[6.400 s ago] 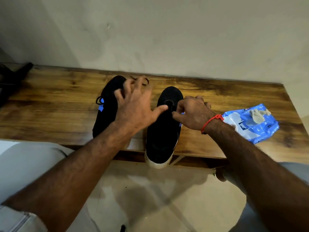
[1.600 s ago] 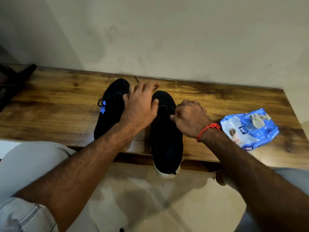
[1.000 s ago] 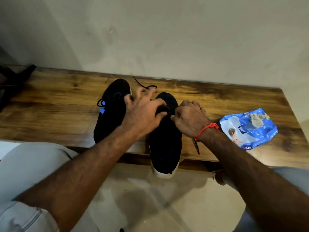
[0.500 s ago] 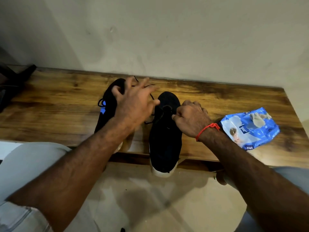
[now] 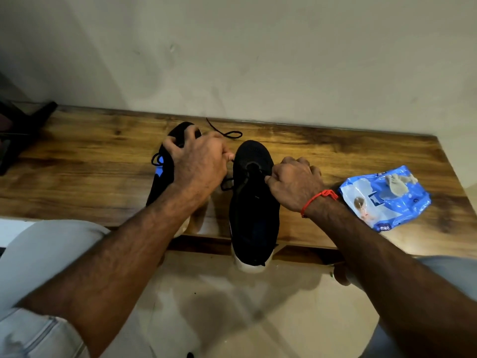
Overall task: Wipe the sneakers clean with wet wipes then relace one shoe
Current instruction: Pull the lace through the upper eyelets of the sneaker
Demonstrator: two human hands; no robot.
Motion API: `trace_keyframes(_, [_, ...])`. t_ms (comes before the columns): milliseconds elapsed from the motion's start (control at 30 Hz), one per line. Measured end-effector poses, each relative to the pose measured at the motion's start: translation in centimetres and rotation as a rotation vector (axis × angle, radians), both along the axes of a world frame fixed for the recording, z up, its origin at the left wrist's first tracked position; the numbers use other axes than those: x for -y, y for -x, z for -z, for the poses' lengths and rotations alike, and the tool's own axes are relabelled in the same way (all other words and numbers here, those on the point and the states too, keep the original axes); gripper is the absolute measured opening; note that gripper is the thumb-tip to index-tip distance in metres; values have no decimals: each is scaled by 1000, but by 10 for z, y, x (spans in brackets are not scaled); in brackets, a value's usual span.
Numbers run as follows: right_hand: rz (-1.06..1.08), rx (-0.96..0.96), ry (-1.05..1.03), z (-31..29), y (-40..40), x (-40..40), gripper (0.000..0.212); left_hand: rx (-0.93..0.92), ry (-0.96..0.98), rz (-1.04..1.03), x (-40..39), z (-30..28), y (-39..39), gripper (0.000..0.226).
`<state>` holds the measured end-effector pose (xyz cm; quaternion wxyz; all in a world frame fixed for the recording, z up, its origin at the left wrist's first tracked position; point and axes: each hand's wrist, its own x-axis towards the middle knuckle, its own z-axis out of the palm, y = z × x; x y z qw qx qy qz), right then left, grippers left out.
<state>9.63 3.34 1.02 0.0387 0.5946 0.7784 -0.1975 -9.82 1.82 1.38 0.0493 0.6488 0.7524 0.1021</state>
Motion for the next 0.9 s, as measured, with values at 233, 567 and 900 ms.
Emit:
trace_keyframes(233, [11,-53,26,1,2,1,25,24,109,241,6,-1,-20,44])
trace_keyframes(567, [79,22,7,-2,5,1,27,-303,41,377,15,-3,-42,25])
trace_keyframes(900, [109,-18,50,-3,11,4,23,-52,185,419,10,0,-27,25])
